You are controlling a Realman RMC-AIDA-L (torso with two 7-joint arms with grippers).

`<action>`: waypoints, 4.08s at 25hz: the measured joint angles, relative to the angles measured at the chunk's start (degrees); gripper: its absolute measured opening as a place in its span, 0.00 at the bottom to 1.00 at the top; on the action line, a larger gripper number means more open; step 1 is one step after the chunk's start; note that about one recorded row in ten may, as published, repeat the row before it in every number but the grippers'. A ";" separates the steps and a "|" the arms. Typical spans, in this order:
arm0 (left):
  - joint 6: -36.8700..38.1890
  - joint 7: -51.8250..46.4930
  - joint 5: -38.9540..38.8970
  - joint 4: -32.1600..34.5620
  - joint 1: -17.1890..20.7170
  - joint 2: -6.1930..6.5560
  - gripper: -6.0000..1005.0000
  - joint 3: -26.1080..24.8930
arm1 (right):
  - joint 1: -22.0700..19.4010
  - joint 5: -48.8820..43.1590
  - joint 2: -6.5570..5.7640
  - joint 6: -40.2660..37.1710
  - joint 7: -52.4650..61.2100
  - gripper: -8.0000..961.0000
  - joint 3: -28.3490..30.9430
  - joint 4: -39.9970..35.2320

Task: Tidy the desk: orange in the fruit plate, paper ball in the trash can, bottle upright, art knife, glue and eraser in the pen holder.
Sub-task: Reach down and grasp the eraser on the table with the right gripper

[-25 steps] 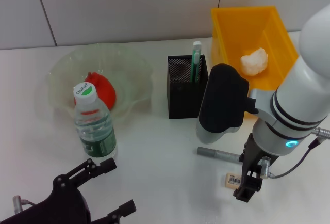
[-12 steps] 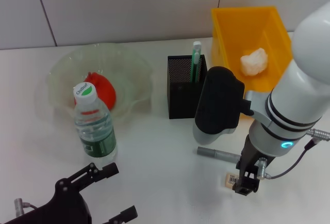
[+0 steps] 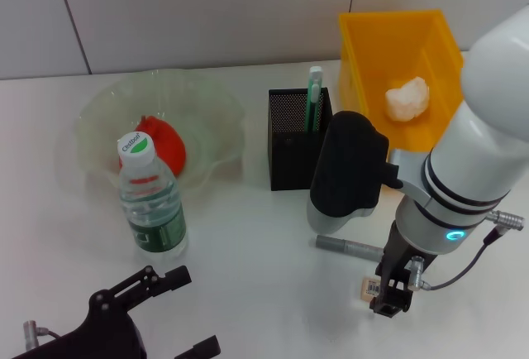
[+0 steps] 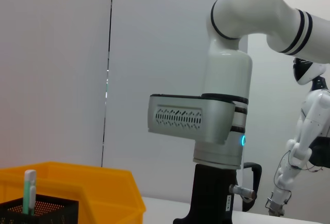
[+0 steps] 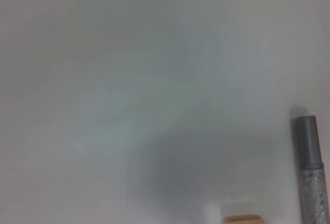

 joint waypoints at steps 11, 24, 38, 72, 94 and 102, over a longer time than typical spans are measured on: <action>0.06 -0.10 -0.04 0.00 0.00 0.00 0.81 0.02 | 0.41 0.00 0.02 1.11 0.00 0.48 -0.01 -1.39; 0.02 0.35 -0.05 0.00 -0.19 0.00 0.81 -0.05 | 1.69 0.40 0.01 1.85 -0.12 0.27 0.03 -4.37; 0.16 0.09 -0.04 0.62 -0.21 0.00 0.81 -0.29 | 2.00 1.87 -0.36 -3.23 -0.11 0.20 6.54 2.34; 0.16 0.25 -0.04 0.62 -0.09 -0.09 0.81 -0.35 | 2.37 2.96 -0.01 1.21 0.93 0.39 3.87 -4.77; 0.17 0.07 -0.04 0.61 -0.18 -0.09 0.81 -0.34 | 3.31 2.44 0.02 2.49 1.34 0.39 2.27 -7.20; 0.22 0.21 -0.04 0.61 -0.18 -0.09 0.81 -0.34 | 3.98 2.38 0.02 2.68 1.48 0.37 0.91 -8.25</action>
